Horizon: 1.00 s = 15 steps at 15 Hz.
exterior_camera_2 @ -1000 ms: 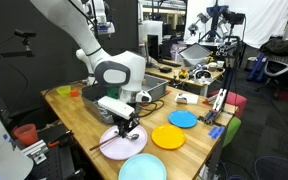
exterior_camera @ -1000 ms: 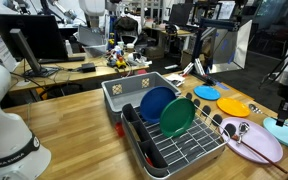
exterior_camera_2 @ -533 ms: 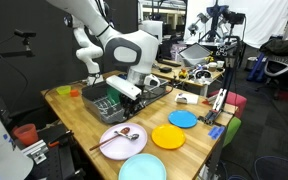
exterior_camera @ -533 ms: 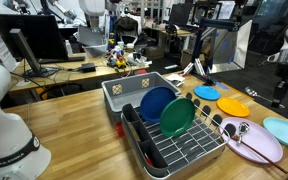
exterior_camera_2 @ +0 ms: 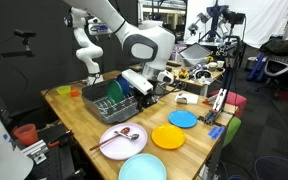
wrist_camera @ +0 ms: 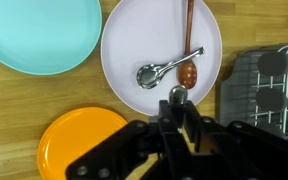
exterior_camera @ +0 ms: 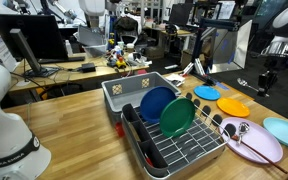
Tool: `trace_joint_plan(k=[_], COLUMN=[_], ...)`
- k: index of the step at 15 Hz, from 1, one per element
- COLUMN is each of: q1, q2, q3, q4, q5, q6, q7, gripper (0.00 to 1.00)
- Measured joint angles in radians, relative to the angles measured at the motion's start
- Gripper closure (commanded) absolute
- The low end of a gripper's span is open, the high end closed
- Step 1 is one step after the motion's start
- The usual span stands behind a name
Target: Pick the small silver spoon on the white plate and put it on the yellow plate
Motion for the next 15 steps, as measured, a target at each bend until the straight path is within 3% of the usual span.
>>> trace_joint_plan(k=[13, 14, 15], q1=[-0.040, -0.041, -0.041], q2=[0.278, 0.286, 0.288], q3=[0.008, 0.008, 0.006], q4=[0.282, 0.290, 0.293], q5=[0.227, 0.221, 0.204], q6=[-0.122, -0.120, -0.117], q7=[0.145, 0.150, 0.151], gripper=[0.96, 0.83, 0.83])
